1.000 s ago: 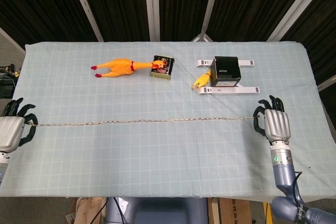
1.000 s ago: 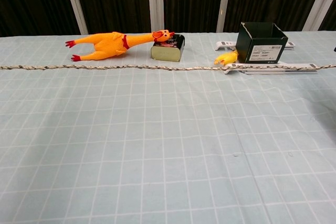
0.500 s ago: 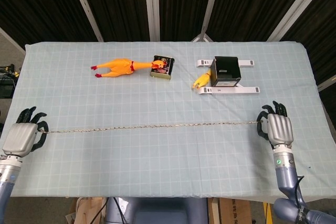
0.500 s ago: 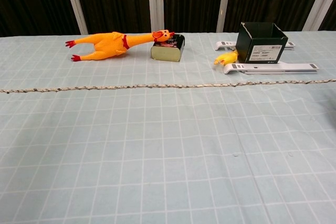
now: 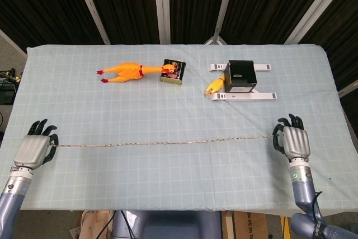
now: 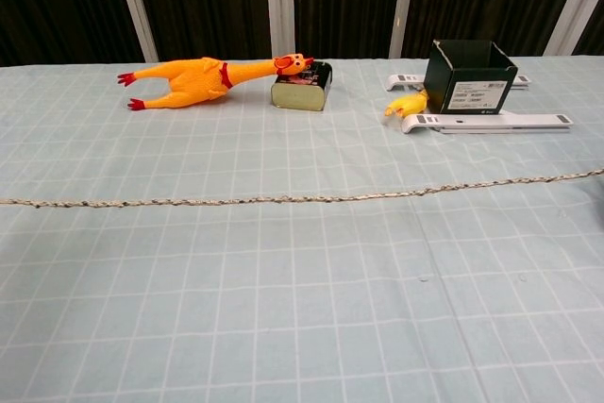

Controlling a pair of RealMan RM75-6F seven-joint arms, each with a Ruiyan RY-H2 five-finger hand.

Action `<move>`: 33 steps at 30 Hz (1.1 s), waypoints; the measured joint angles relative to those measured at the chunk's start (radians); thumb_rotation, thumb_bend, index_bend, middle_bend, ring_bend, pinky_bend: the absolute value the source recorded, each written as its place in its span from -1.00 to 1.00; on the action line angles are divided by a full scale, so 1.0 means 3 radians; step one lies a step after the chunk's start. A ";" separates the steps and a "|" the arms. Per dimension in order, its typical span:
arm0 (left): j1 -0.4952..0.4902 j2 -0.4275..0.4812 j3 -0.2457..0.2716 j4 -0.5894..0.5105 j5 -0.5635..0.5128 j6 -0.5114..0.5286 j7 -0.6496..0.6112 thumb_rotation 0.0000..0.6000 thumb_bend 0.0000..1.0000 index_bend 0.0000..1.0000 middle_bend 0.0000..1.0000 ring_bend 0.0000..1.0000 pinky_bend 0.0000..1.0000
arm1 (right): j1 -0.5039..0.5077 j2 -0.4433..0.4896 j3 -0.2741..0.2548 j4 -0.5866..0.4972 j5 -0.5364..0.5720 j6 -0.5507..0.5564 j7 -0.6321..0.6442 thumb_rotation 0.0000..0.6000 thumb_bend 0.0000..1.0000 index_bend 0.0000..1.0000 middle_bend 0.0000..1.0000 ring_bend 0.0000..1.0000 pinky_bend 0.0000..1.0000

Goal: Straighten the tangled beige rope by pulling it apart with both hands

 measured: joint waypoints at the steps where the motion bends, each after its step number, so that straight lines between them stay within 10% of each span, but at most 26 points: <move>1: -0.0001 -0.0009 0.0004 0.0004 -0.0003 -0.0011 0.0012 1.00 0.36 0.28 -0.60 -1.00 -1.00 | -0.0002 -0.0004 -0.0004 0.0009 -0.0001 -0.0006 0.0001 1.00 0.12 0.23 -0.48 -0.93 -1.00; 33: 0.0049 0.0341 -0.0051 -0.0348 -0.0188 -0.0084 -0.0057 1.00 -0.61 -0.46 -0.91 -1.00 -1.00 | -0.0068 0.0204 -0.0063 -0.0319 0.0049 -0.0109 -0.0113 1.00 0.11 -0.95 -0.81 -1.00 -1.00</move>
